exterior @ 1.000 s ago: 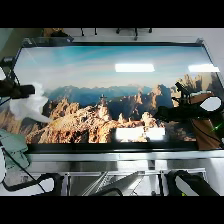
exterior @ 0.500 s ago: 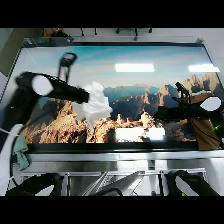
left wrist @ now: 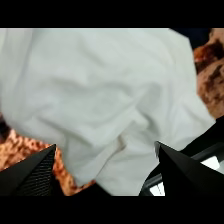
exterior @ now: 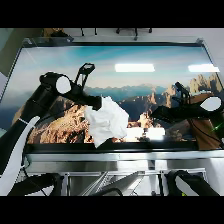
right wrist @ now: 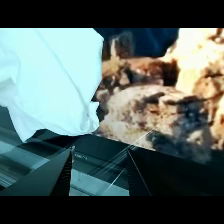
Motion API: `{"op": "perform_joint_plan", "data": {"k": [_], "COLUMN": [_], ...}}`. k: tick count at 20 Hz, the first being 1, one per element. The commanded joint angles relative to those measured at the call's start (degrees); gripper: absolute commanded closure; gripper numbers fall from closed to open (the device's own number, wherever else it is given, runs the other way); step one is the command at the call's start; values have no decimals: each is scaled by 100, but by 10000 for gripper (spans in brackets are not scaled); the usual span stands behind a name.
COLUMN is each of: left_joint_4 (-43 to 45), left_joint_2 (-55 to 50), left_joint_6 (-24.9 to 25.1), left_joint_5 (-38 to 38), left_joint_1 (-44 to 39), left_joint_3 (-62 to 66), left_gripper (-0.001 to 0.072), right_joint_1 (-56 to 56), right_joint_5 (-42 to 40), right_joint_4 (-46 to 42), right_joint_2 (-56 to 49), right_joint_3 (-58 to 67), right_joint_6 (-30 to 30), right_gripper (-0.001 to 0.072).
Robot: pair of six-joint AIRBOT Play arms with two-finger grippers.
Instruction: Fold the shirts.
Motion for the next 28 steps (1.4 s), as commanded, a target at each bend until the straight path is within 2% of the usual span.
{"op": "perform_joint_plan", "data": {"k": [1, 4, 7, 10, 14, 15, 16, 17, 18, 23, 28], "left_joint_4": [-48, -273, -997, -1639, -2162, -2153, -2151, -2140, -2124, -2072, -1508], "left_joint_2": [463, 1093, 1215, 831, 2, -149, -269, -337, -374, -122, 968], "left_joint_6": [98, 111, 376, 820, 1296, 1296, 1307, 1394, 1526, 1838, 1921], "left_joint_5": [-466, 844, 2164, 2682, 2732, 2662, 2538, 2369, 2168, 1211, 155], "left_joint_1": [470, 538, 538, 538, 538, 538, 538, 538, 538, 767, 1902], "left_joint_3": [-942, -2723, -3759, -3982, -3602, -3451, -3298, -3154, -3003, -2369, -2326], "left_gripper": [2, 3, 3, 3, 11, 179, 395, 581, 682, 691, 691], "right_joint_1": [33, 326, 761, 1165, 1517, 1576, 1613, 1635, 1635, 1633, 1628], "right_joint_5": [214, 57, -684, -1180, -1429, -1447, -1464, -1467, -1469, -1823, -2015], "right_joint_4": [131, 525, 1088, 1224, 1226, 1226, 1233, 1250, 1294, 1314, 1314], "right_joint_2": [2, 2, 0, -24, -367, -492, -610, -695, -767, -870, -872], "right_joint_3": [-201, -907, -1606, -1742, -1744, -1742, -1742, -1742, -1742, -1740, -1740], "right_joint_6": [-247, -459, -538, -981, -1128, -1128, -1128, -1130, -1130, -1128, -1126], "right_gripper": [330, 330, 330, 330, 331, 331, 331, 331, 331, 330, 331]}}
